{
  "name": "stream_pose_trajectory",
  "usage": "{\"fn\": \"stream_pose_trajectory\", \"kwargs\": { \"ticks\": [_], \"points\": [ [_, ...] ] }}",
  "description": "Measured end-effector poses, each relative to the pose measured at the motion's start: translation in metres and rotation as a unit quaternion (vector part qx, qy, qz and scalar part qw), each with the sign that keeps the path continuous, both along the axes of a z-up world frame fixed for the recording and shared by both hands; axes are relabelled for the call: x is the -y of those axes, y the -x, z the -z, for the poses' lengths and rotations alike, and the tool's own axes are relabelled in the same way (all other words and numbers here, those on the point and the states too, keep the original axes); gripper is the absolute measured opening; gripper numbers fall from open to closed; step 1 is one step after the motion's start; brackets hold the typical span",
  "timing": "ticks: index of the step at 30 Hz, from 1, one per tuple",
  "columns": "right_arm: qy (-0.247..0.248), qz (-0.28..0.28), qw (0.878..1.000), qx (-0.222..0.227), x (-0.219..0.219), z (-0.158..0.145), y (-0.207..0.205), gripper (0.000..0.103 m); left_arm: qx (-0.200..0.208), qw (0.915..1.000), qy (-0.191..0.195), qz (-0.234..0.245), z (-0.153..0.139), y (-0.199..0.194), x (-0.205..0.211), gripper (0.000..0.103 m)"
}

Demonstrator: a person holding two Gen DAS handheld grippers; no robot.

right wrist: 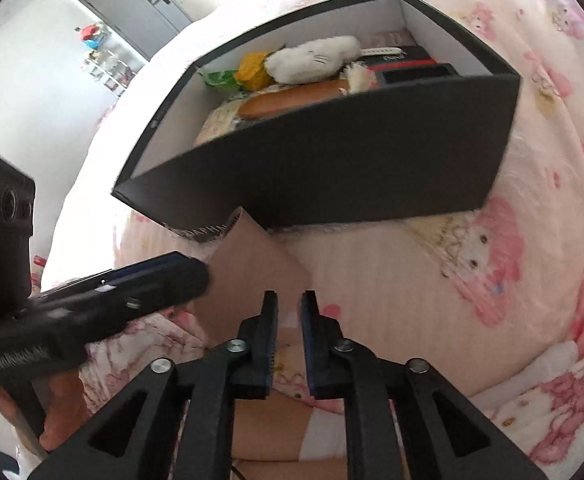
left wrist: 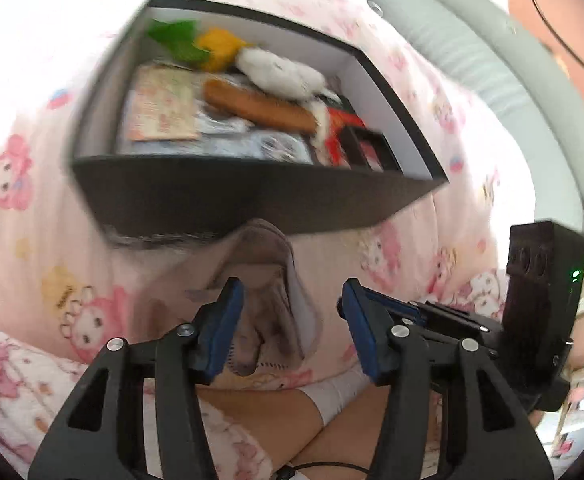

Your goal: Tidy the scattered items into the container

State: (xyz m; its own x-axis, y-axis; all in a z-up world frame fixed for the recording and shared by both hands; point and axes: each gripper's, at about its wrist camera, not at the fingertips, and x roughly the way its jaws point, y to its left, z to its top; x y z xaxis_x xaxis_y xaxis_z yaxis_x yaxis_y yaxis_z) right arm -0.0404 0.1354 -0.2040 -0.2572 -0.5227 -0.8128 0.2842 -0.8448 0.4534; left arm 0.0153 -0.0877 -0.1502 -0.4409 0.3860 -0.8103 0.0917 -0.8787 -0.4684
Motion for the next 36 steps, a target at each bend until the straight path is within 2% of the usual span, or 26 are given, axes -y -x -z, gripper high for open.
{"fn": "stream_pose_trajectory", "kwargs": {
  "ticks": [4, 6, 9, 10, 13, 15, 17, 19, 21, 22, 23, 25, 28, 31, 36],
  "points": [
    [0.055, -0.009, 0.998, 0.012, 0.005, 0.004, 0.000, 0.030, 0.013, 0.9974, 0.040, -0.058, 0.006, -0.017, 0.028, 0.052],
    [0.071, -0.033, 0.997, 0.005, 0.018, 0.001, -0.003, 0.039, 0.013, 0.9974, 0.030, -0.064, 0.010, -0.022, 0.032, 0.052],
    [0.054, -0.075, 0.996, -0.012, 0.038, 0.000, -0.011, 0.041, 0.012, 0.9967, -0.032, -0.074, 0.018, -0.022, 0.041, 0.052],
    [0.046, -0.086, 0.995, -0.014, 0.047, 0.002, -0.013, 0.042, 0.009, 0.9960, -0.042, -0.078, 0.019, -0.022, 0.043, 0.052],
    [-0.010, -0.108, 0.994, -0.006, 0.072, 0.021, -0.012, 0.042, -0.002, 0.9945, -0.033, -0.099, 0.017, -0.021, 0.049, 0.052],
    [-0.039, -0.109, 0.993, -0.004, 0.080, 0.030, -0.012, 0.042, 0.009, 0.9940, -0.020, -0.107, 0.020, -0.020, 0.052, 0.052],
    [-0.071, -0.088, 0.994, -0.007, 0.078, 0.036, -0.010, 0.042, 0.027, 0.9931, -0.004, -0.114, 0.028, -0.015, 0.054, 0.052],
    [-0.080, -0.043, 0.996, 0.006, 0.063, 0.041, -0.001, 0.042, 0.040, 0.9919, 0.005, -0.120, 0.039, -0.020, 0.055, 0.052],
    [-0.050, 0.014, 0.998, 0.039, 0.040, 0.046, 0.011, 0.042, 0.045, 0.9916, 0.029, -0.118, 0.048, -0.022, 0.051, 0.051],
    [-0.033, 0.039, 0.998, 0.046, 0.029, 0.045, 0.014, 0.042, 0.038, 0.9914, 0.055, -0.112, 0.046, -0.023, 0.044, 0.051],
    [-0.025, 0.041, 0.998, 0.036, 0.026, 0.040, 0.012, 0.042, 0.033, 0.9916, 0.063, -0.108, 0.044, -0.024, 0.041, 0.051],
    [-0.014, -0.001, 1.000, -0.007, 0.036, 0.023, 0.001, 0.042, 0.031, 0.9913, 0.061, -0.113, 0.044, -0.024, 0.042, 0.051],
    [-0.046, -0.105, 0.992, -0.056, 0.074, 0.015, -0.024, 0.042, 0.026, 0.9904, 0.048, -0.127, 0.046, -0.023, 0.048, 0.050],
    [-0.062, -0.157, 0.985, -0.044, 0.100, 0.029, -0.034, 0.042, 0.028, 0.9906, 0.040, -0.128, 0.048, -0.023, 0.049, 0.050],
    [-0.112, -0.151, 0.981, -0.040, 0.122, 0.046, -0.028, 0.042, 0.032, 0.9905, 0.041, -0.127, 0.052, -0.022, 0.048, 0.050]
  ]
}}
